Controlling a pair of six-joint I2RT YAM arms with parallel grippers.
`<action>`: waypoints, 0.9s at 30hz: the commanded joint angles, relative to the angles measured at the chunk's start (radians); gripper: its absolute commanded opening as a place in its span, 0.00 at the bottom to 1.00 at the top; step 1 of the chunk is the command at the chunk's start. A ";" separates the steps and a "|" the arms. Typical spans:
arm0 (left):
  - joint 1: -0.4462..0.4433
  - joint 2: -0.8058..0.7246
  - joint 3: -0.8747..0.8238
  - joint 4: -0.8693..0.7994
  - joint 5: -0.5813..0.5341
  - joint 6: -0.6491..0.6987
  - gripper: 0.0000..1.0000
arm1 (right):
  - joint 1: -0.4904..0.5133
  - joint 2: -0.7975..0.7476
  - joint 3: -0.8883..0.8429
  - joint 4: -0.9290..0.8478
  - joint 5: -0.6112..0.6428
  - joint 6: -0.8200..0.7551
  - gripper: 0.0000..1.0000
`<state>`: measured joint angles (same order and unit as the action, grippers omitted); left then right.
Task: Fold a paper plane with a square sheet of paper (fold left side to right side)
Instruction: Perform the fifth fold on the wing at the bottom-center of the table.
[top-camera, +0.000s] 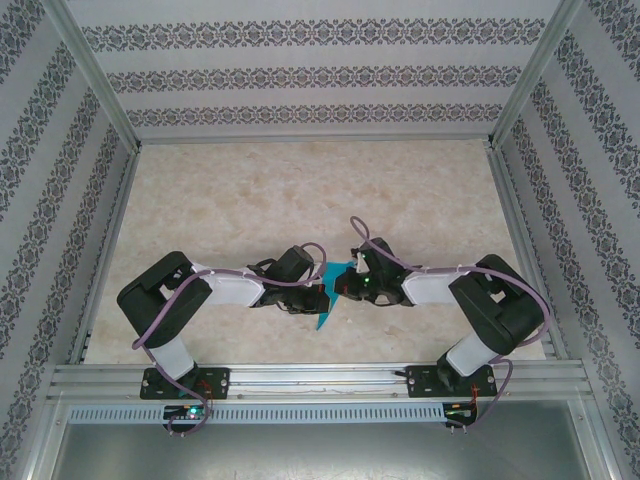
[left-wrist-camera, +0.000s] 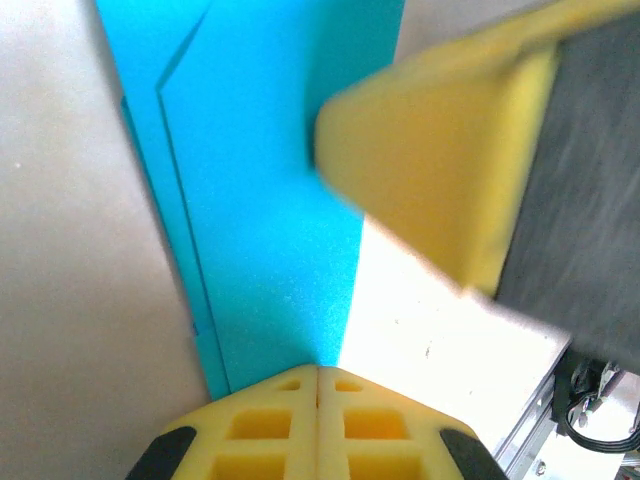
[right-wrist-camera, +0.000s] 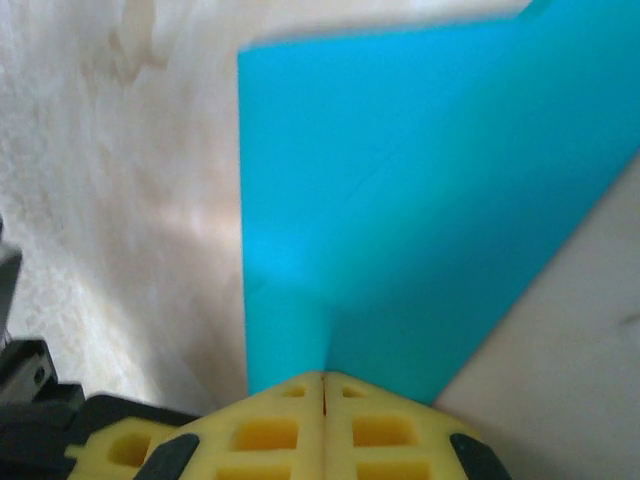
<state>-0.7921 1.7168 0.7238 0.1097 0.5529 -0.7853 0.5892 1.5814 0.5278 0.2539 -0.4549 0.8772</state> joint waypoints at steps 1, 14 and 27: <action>-0.010 0.055 -0.041 -0.130 -0.077 0.031 0.00 | -0.035 0.001 0.041 -0.039 0.003 -0.055 0.00; -0.010 0.022 -0.027 -0.124 -0.069 0.028 0.00 | 0.030 0.057 0.074 0.004 0.004 -0.006 0.00; -0.010 -0.126 0.116 -0.235 0.006 0.066 0.01 | 0.029 0.141 0.036 -0.051 0.030 0.010 0.00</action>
<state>-0.7921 1.6508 0.7868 -0.0307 0.5430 -0.7593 0.6132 1.6730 0.5999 0.2787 -0.4736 0.8783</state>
